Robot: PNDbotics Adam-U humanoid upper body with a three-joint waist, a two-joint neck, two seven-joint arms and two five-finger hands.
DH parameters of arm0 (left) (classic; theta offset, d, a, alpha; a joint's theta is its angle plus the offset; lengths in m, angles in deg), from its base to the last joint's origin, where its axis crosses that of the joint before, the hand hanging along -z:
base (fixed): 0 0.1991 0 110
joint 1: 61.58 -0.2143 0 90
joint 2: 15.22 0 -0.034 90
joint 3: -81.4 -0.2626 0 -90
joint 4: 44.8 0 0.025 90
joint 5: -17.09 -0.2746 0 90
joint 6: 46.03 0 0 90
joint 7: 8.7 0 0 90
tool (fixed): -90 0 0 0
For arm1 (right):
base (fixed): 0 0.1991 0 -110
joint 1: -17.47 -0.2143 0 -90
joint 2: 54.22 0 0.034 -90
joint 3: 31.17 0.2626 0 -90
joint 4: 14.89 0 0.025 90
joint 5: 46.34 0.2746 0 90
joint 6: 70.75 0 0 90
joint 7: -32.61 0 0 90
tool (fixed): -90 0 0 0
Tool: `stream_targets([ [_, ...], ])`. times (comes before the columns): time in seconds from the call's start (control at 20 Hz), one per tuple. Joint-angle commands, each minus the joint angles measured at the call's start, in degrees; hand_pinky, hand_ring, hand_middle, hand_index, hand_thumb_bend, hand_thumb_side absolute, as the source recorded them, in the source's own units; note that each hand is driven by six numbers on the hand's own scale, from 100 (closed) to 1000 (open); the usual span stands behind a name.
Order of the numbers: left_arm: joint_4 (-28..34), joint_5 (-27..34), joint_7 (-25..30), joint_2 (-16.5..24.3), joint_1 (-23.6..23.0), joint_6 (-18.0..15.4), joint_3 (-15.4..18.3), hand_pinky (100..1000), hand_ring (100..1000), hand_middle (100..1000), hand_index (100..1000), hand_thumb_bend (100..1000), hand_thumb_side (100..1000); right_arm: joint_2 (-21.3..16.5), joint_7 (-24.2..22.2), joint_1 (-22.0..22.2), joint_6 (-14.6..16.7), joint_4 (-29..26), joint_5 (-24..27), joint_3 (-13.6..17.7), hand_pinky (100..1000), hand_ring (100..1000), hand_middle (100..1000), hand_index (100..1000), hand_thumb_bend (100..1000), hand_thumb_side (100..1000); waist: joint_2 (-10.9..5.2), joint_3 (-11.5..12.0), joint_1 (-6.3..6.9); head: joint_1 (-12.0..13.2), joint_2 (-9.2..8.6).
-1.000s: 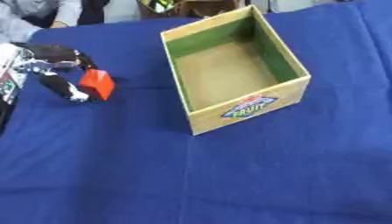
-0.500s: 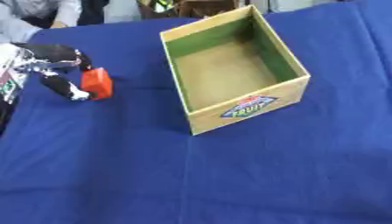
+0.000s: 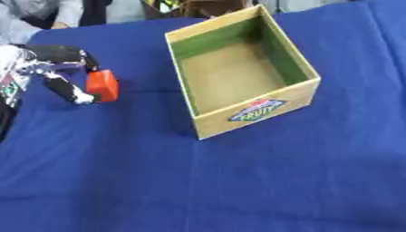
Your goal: Pick up objects on the table and place them in the box.
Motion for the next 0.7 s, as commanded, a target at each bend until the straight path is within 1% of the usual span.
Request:
stream_targets([
  [0.05,0.2,1.5,0.4,1.8,0.8,-1.4,1.0,353,624,526,349,100,266,-0.4,0.1,-0.2,0.0,-1.3,-0.3,0.2,743,603,495,662,100,810,-1.31,0.0,-0.33,-0.1,-0.2],
  [0.2,0.4,3.8,-2.3,1.8,0.8,-0.7,1.1,287,590,491,293,100,279,-0.5,0.2,-0.2,0.0,-1.3,0.0,0.2,743,603,495,662,100,810,-1.59,0.3,-0.56,-0.8,0.18],
  [0.35,0.8,5.7,-4.4,1.9,0.7,0.0,1.1,261,581,476,224,100,288,-0.6,0.2,-0.1,0.1,-1.3,0.4,0.3,742,602,495,662,100,810,-1.95,0.4,-0.8,-2.3,0.57],
  [0.45,1.4,6.8,-5.4,2.0,0.6,0.7,1.0,256,577,474,213,100,286,-0.7,0.2,-0.1,0.2,-1.3,0.7,0.3,741,602,496,662,100,823,-2.23,0.5,-0.97,-3.4,0.63],
  [0.5,1.8,7.4,-5.9,2.1,0.7,1.2,1.1,248,572,469,207,100,283,-0.8,0.3,-0.1,0.3,-1.3,0.9,0.3,740,602,496,662,100,810,-2.44,0.6,-1.07,-3.6,0.66],
  [0.7,4.3,10.8,-7.5,2.0,1.6,3.6,1.7,214,550,452,198,100,288,-1.2,0.3,0.0,0.6,-1.3,1.7,0.3,739,602,497,662,100,810,-3.25,1.0,-1.29,-3.5,0.83],
])
